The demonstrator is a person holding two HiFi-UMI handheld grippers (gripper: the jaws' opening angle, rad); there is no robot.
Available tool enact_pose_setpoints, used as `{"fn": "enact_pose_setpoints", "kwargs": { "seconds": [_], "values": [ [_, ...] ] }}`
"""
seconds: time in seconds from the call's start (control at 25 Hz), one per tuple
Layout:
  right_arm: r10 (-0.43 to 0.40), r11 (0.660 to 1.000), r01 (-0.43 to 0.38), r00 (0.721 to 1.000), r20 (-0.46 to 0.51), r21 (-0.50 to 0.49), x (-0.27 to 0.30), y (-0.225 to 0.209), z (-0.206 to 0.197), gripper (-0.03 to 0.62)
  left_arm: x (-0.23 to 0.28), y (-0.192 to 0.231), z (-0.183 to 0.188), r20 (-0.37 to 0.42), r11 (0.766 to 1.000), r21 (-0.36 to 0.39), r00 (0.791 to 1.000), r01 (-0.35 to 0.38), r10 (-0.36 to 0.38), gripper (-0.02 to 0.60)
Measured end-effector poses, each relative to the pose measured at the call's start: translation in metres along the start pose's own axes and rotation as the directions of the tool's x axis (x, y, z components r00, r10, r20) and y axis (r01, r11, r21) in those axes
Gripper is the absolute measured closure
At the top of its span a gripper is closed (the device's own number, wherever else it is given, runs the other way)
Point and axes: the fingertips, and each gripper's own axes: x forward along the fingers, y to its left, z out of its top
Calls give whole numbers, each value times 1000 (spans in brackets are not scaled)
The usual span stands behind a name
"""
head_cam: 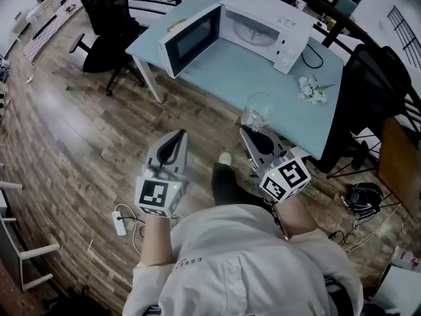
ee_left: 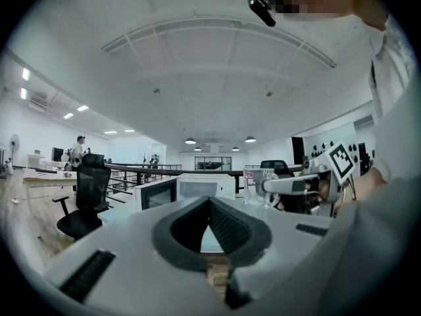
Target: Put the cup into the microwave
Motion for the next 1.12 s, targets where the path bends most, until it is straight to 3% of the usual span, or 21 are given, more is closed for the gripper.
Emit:
{"fn": "enact_pose_setpoints", "kwargs": {
  "seconds": [0.2,0.44,0.68,1.12],
  "values": [
    [24,999,-24,1000,-1,21,55,-53,4,576,63,39,5,-13,1000,-2,1000,-24,24,580],
    [20,1000,-19,1000,-13,18,120,-140,24,576,167,74,33,16,1000,0,1000,11,-11,580],
    [-11,1000,11,1000,-23,25,161,-224,34,576,271,93,46,12,997,30,997,72,-72,580],
    [-73,993,82,992,-108,86,208,-306,3,576,383,106,34,-45,977,28,977,211,-210,580]
  ]
}}
